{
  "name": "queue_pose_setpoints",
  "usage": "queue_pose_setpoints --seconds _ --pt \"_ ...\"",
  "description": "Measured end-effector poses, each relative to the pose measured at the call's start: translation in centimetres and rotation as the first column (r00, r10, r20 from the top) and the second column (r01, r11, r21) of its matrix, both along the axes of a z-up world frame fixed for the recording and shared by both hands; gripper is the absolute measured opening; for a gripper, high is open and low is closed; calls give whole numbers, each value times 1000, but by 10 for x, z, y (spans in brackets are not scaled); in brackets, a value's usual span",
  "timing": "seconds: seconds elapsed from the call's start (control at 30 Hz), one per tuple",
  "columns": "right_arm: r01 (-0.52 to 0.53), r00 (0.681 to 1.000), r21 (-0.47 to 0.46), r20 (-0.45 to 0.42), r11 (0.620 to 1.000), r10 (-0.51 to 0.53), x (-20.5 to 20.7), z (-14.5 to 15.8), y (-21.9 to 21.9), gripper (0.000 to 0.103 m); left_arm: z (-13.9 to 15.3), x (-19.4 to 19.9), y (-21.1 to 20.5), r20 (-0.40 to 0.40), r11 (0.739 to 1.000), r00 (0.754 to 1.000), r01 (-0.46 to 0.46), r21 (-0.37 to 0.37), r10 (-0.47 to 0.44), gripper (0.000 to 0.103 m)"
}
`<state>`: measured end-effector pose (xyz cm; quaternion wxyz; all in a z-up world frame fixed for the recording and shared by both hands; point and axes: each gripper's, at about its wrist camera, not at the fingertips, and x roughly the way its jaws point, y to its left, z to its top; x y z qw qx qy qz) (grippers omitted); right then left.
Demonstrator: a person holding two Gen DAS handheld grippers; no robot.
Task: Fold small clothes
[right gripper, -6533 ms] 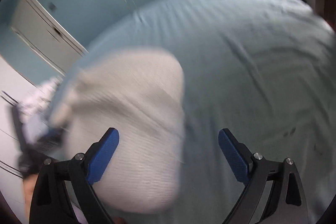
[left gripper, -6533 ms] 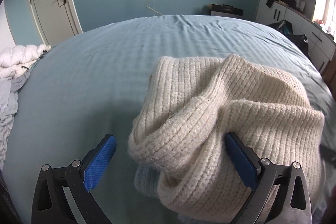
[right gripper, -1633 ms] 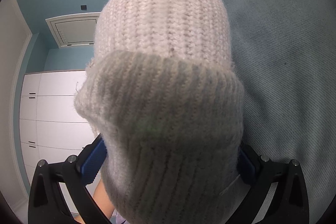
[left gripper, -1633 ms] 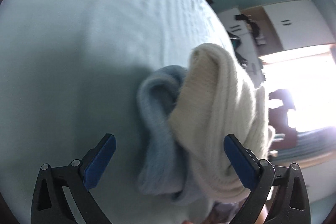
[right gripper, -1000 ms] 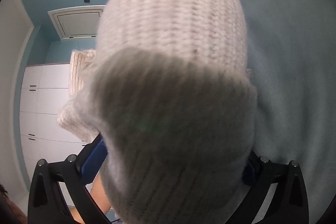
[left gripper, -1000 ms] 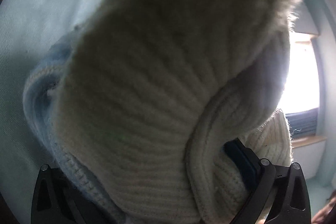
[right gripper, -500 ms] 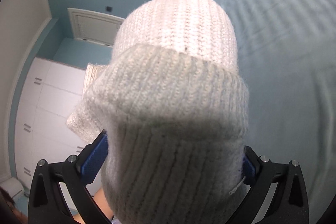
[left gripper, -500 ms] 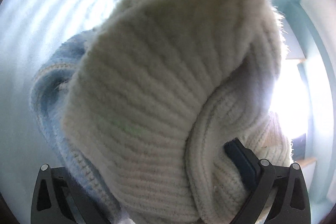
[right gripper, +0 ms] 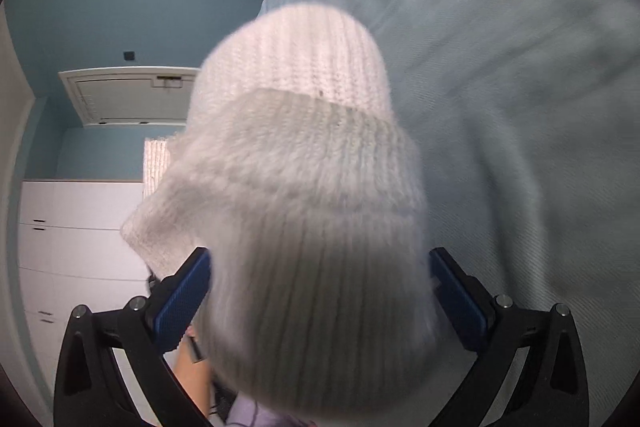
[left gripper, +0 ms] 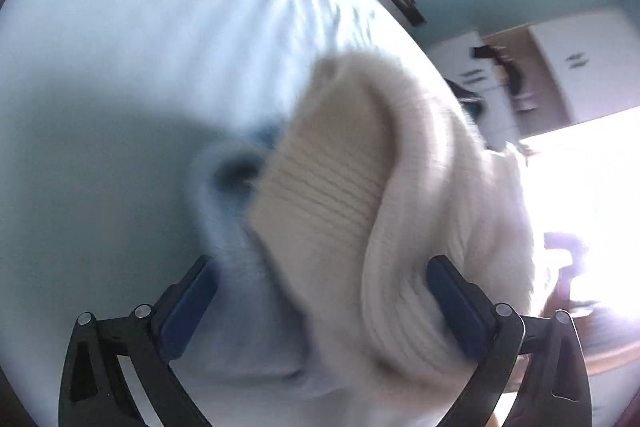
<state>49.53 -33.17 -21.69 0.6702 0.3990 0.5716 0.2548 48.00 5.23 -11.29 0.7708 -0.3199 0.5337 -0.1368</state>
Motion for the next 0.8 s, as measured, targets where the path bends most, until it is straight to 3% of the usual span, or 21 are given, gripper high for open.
queue_pose_setpoints --seconds 0.07,0.17,0.3,0.33,0.37,0.4,0.5,0.6,0.67,0.8 --pt "57 997 -130 53 990 -50 -11 32 -17 103 31 -23 6 71 989 997 -39 143 29 103" --pt "112 985 -351 161 930 -58 -47 88 -18 103 78 -75 20 162 921 986 -103 376 44 103" --pt "140 941 -512 335 848 47 -115 182 1 103 141 -127 8 222 828 974 -162 537 47 103" --pt "146 929 -525 363 839 65 -138 197 -9 103 146 -156 12 233 805 972 -172 568 43 103" --pt "150 921 -550 381 821 87 -160 218 -7 103 161 -186 36 249 780 968 -187 598 41 103" --pt "140 921 -586 373 798 111 -178 234 -3 102 167 -195 31 268 754 963 -204 624 39 103" --pt "131 931 -618 345 775 118 -223 265 5 103 198 -245 31 332 717 943 -255 648 35 103" --pt "177 929 -634 360 753 85 -260 275 12 103 213 -293 24 375 696 927 -290 658 31 103" --pt "210 926 -654 372 727 67 -278 263 17 102 218 -309 9 394 679 919 -289 675 0 103" --pt "276 899 -736 425 618 106 -317 260 32 102 224 -347 -17 403 664 912 -255 703 -77 103"
